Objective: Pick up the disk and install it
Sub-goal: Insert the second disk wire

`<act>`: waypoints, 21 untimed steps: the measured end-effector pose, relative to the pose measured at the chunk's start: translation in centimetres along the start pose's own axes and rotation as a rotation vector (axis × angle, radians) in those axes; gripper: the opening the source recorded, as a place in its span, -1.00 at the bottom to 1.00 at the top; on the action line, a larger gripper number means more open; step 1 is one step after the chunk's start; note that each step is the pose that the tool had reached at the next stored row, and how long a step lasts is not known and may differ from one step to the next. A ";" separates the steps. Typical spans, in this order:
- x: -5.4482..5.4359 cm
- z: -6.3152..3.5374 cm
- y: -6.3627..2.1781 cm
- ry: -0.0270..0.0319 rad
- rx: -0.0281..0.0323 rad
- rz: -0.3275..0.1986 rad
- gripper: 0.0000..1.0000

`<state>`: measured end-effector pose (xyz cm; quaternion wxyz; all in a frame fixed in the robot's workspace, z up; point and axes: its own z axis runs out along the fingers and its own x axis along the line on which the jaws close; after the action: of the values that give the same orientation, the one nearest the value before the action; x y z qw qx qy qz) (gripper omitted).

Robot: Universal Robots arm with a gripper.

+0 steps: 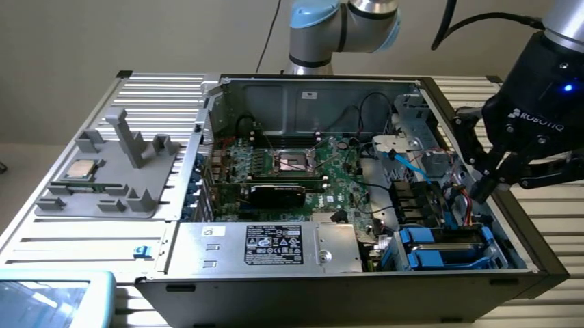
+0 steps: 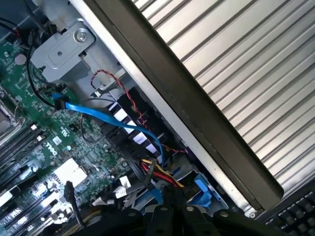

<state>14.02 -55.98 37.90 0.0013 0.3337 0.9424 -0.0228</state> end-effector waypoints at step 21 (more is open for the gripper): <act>0.0 0.01 -0.01 -0.0224 0.0032 -0.381 -0.79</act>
<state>14.01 -55.98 37.89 0.0069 0.1487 0.9885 -0.0279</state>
